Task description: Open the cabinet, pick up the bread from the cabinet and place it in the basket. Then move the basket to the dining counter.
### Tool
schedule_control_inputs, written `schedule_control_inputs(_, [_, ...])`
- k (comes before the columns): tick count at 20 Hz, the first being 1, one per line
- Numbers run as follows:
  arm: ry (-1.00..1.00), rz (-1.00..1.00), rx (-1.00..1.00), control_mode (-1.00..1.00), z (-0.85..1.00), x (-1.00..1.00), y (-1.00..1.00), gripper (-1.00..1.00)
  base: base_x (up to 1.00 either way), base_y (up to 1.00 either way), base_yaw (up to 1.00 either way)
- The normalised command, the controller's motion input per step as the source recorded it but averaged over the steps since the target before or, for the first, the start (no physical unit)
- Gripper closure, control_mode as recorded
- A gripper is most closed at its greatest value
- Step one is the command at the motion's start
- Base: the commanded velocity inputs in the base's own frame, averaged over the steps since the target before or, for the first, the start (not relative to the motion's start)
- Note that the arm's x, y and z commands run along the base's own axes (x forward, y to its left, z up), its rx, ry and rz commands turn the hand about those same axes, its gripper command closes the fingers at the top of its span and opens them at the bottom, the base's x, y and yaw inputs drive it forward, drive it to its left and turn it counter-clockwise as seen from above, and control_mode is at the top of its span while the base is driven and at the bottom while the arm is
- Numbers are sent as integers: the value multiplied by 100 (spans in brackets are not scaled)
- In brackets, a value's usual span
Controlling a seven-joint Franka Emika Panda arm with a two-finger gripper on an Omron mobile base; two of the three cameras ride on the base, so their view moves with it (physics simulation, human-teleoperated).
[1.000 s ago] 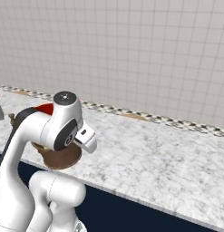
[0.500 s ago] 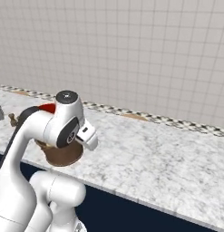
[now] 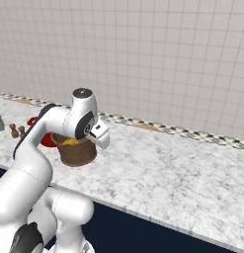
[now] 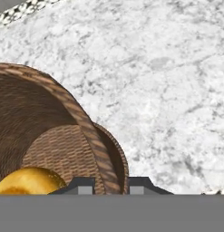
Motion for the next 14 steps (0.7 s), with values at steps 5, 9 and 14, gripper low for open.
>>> schedule_control_inputs(5, [9,0,0,-100,-28,91,-31,100,0,0,0])
schedule_control_inputs(9, [-6,0,0,-100,-61,23,0,100,0,0,0])
schedule_control_inputs(14, [-10,0,0,-100,-87,17,0,100,0,0,0])
